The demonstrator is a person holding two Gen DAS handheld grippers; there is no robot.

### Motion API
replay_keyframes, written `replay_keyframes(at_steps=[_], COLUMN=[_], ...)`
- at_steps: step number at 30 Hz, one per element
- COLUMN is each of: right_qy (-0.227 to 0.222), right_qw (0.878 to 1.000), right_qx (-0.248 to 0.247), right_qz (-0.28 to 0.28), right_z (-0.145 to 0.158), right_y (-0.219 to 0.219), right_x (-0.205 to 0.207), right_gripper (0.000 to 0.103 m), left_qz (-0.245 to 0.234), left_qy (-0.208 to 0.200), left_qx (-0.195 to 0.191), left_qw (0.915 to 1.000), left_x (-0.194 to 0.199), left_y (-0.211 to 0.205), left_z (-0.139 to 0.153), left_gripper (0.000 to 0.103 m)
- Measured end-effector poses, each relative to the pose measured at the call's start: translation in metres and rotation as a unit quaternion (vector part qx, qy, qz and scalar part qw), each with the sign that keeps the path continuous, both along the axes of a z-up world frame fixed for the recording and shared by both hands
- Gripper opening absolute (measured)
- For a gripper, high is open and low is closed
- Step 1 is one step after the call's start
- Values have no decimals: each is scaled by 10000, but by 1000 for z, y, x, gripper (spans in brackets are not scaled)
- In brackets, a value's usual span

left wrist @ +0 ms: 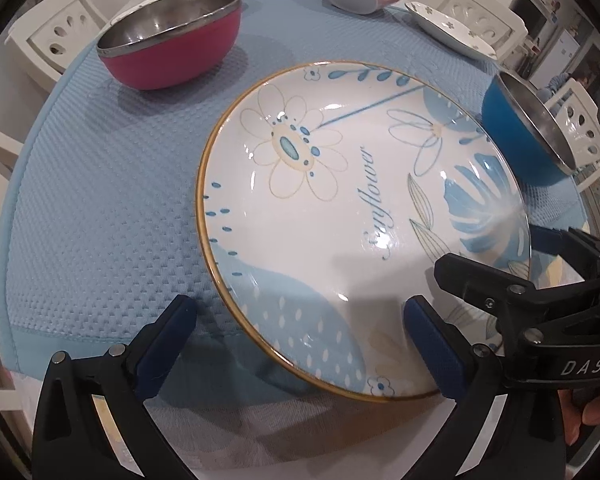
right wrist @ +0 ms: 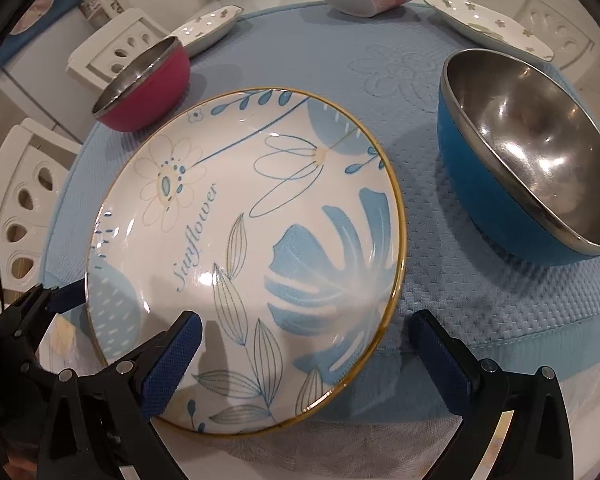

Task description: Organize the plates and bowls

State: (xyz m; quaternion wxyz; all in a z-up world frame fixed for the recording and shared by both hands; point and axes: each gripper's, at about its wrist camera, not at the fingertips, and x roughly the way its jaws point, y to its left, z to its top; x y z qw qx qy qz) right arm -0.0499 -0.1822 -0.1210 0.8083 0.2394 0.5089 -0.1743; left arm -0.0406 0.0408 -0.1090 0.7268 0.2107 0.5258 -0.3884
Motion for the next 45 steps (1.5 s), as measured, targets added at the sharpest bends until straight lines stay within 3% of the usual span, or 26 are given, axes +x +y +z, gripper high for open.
replay_keyframes(at_steps=[4, 8, 14, 21, 24, 27, 32, 36, 40, 43, 45], right_qy=[134, -304, -401, 381, 1010, 1274, 1210, 920, 585, 489, 517], right_qw=[9992, 9979, 9978, 9926, 9866, 9725, 9517, 9506, 9593, 9716, 9788], right_qx=[-374, -548, -277, 319, 666, 975, 1043, 1002, 813, 682, 572], right_qz=[37, -136, 443, 1106, 1098, 1687, 2622, 2790, 2639, 2211, 1898], right_z=[-3, -4, -3, 0, 4, 18, 65, 105, 137, 140, 133], right_y=[6, 8, 0, -12, -19, -14, -19, -59, -124, -191, -226], right_x=[14, -1, -15, -15, -14, -23, -38, -38, -26, -11, -9], right_gripper=[103, 103, 103, 89, 81, 81, 81, 81, 81, 81, 81], left_qz=[-40, -145, 28, 566, 860, 1242, 1564, 1796, 1890, 1745, 1570], left_qy=[-60, -51, -90, 477, 761, 947, 1055, 1015, 1194, 1207, 1037], left_qx=[-63, -39, -66, 608, 1122, 1628, 1438, 1035, 771, 652, 800], left_qw=[10000, 9999, 9999, 9954, 9870, 9742, 9715, 9730, 9716, 9751, 9789], left_x=[0, 0, -6, -13, -8, 2, 9, 15, 22, 21, 17], left_y=[0, -2, 1, 4, 0, -5, -23, -56, -105, -145, -166], left_z=[-1, -1, -1, 5, 9, 15, 47, 79, 93, 97, 93], left_gripper=[103, 103, 103, 103, 103, 102, 102, 102, 102, 102, 102])
